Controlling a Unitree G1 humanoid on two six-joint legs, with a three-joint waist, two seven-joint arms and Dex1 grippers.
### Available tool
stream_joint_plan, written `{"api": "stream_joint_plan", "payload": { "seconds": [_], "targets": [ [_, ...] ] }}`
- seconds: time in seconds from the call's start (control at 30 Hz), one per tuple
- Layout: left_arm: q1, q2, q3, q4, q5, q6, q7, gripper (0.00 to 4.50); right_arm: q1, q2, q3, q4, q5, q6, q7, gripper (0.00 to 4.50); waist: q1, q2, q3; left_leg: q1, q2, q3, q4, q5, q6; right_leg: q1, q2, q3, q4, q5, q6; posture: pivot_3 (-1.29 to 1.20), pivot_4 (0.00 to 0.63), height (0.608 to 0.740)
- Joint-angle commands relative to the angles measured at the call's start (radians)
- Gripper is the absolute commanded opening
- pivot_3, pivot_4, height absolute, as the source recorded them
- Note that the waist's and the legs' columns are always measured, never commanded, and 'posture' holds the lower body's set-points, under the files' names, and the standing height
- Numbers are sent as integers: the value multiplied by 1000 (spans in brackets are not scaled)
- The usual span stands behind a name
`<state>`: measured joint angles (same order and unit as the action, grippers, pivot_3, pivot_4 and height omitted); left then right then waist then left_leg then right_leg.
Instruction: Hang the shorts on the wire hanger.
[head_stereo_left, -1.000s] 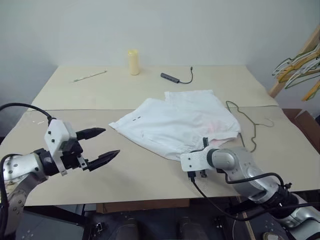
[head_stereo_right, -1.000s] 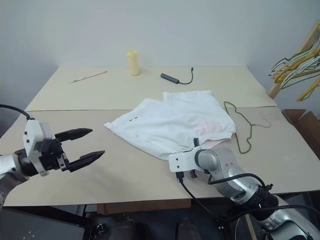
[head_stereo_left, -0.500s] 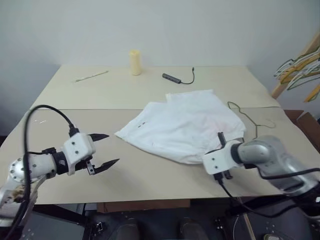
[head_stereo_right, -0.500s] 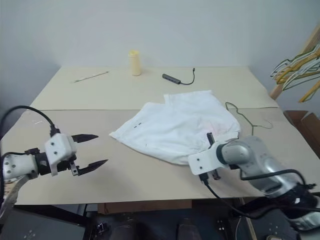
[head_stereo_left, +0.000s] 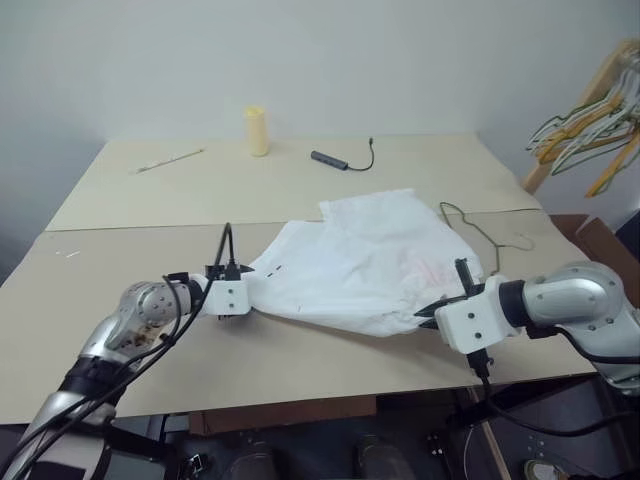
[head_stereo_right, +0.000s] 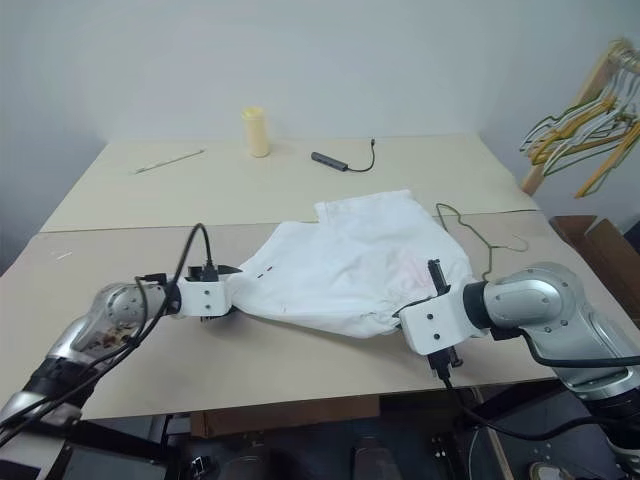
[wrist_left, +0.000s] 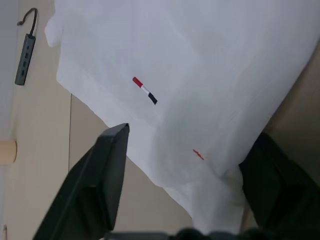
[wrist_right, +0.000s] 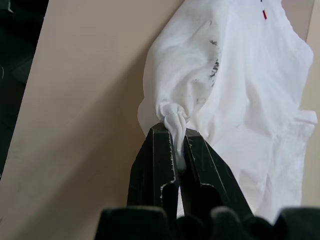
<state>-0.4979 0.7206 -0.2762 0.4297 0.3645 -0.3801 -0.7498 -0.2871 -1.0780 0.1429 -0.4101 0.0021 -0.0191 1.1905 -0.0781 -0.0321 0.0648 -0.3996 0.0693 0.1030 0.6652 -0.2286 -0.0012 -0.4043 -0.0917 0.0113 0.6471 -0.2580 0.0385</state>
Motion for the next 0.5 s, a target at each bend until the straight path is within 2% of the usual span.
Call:
{"api": "stream_joint_plan", "payload": {
  "seconds": [0.03,0.23,0.37,0.5],
  "targets": [
    [-65,-27,-25,106,30,-45,39,1980,11,-2,-45,-32,-7,16,-28,0,-16,-1,-3,0,0,0,0,0,0,0,0,0,0,0,0,-203,13,740],
    [-143,-39,-15,217,33,-81,75,20,20,28,-15,7,-88,5,-102,0,-47,-1,-3,-1,0,-1,0,0,0,-1,0,0,0,0,0,-207,14,740],
    [-165,12,11,229,8,-96,48,20,6,94,36,101,-191,-48,-187,0,-66,-4,-5,-1,0,-1,1,0,0,-1,0,0,0,0,1,-204,14,740],
    [-85,167,55,131,-73,-148,-72,20,-5,130,67,186,-242,-131,-233,0,-98,-4,-5,-2,0,-1,0,0,0,-2,0,0,1,0,1,-170,17,740]
  ]
}}
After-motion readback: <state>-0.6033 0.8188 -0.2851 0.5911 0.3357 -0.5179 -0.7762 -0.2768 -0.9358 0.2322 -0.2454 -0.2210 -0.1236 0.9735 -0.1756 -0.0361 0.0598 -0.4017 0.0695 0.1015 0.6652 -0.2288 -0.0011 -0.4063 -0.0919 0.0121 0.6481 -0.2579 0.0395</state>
